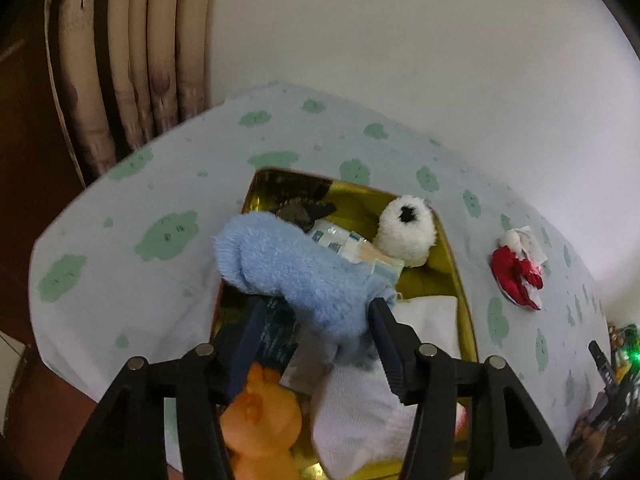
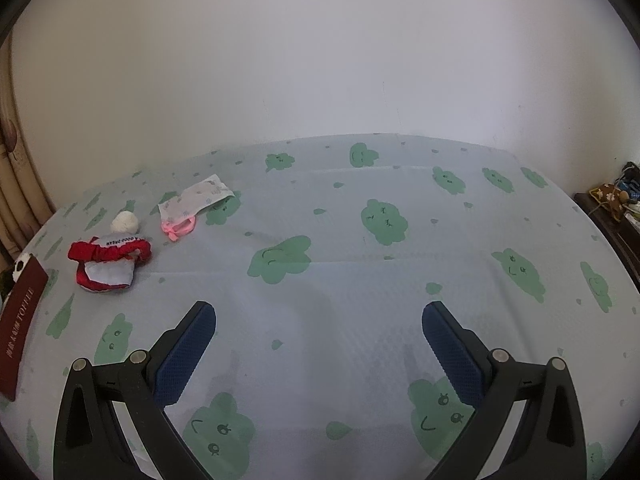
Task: Organize soft objects
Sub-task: 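Drop the blue sock into the tin with left while right grasps the red-and-white hat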
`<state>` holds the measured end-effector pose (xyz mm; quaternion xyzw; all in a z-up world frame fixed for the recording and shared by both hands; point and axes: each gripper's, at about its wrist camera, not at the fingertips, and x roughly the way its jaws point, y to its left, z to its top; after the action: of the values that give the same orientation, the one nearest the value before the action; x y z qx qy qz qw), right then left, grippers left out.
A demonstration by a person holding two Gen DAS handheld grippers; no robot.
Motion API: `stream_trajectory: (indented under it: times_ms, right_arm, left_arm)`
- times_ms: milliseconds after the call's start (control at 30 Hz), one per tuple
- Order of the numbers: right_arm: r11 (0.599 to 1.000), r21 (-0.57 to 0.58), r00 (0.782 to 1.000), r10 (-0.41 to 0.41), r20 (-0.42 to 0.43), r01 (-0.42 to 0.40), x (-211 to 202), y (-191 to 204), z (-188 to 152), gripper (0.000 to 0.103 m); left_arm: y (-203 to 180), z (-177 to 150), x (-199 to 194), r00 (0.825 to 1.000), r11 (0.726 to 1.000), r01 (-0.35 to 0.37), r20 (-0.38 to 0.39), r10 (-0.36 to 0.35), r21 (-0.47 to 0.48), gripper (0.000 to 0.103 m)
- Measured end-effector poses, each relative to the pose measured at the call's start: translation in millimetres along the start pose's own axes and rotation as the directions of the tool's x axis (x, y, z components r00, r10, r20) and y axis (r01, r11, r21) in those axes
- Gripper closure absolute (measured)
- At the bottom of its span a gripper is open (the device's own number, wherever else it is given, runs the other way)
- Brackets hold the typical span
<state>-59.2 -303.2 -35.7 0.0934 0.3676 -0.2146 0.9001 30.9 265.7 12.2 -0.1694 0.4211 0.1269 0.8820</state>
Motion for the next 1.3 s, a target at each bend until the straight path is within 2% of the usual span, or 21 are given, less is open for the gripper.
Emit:
stream_trajectory:
  times_ms: [33,100,200,333,400,433,600,733,800,867,967,1033,1167,1300]
  right_arm:
    - [1.000,-0.003,1.000,-0.002,-0.006,0.002,1,0,0,0.000]
    - [1.000,-0.006,1.000,-0.005,-0.015,0.005,3,1,0,0.000]
    - [1.000,-0.011,1.000,-0.011,-0.024,0.010,4,2,0,0.000]
    - [1.000,-0.016,0.999,-0.009,-0.036,0.009,6,3,0,0.000]
    - [1.000,-0.019,0.999,-0.011,-0.040,0.010,7,4,0,0.000]
    - [1.000,-0.021,0.999,-0.012,-0.041,0.011,7,4,0,0.000]
    - [0.999,-0.033,0.999,-0.016,-0.036,0.014,6,6,-1,0.000]
    - [0.991,-0.129,0.999,0.018,-0.048,-0.024,4,29,-1,0.000]
    - [0.976,-0.188,0.994,0.100,-0.053,-0.108,-2,53,1,0.000]
    - [0.944,-0.248,0.975,0.197,-0.102,-0.216,-2,89,6,0.000]
    - [0.899,-0.318,0.951,0.263,-0.159,-0.302,5,138,18,0.000]
    - [0.867,-0.363,0.938,0.290,-0.191,-0.342,15,168,29,0.000]
    - [0.814,-0.423,0.911,0.297,-0.285,-0.398,46,212,38,0.000]
    - [0.780,-0.513,0.926,0.230,-0.299,-0.360,72,237,35,0.000]
  left_arm:
    - [-2,-1,-6,0.999,0.999,-0.030,0.024,0.030,0.010,0.040]
    - [-9,-5,-21,0.990,0.991,-0.128,0.066,0.126,0.030,0.038]
    - [-18,-12,-41,0.980,0.984,-0.174,0.110,0.168,0.046,0.037]
    - [-23,-30,-62,0.992,0.998,-0.065,0.111,0.063,0.011,0.037]
    - [-30,-42,-67,0.997,1.000,0.020,0.079,-0.020,-0.002,0.037]
    - [-35,-49,-69,0.997,0.999,0.034,0.072,-0.034,-0.003,0.037]
    - [-49,-79,-78,0.999,1.000,0.014,0.052,-0.013,-0.010,0.037]
    - [-49,-103,-93,0.997,0.999,-0.002,0.081,0.005,-0.041,0.037]
    - [-49,-110,-94,0.996,0.999,-0.004,0.084,0.008,-0.047,0.037]
    - [-51,-112,-88,0.997,0.999,-0.012,0.073,0.015,-0.034,0.037]
    - [-54,-114,-74,0.999,0.999,-0.038,0.021,0.038,0.010,0.037]
    - [-54,-116,-70,0.998,0.998,-0.066,0.012,0.066,0.024,0.037]
    - [-51,-115,-71,0.998,0.998,-0.054,0.025,0.054,0.019,0.037]
    - [-49,-114,-67,0.998,0.998,-0.066,0.012,0.066,0.019,0.037]
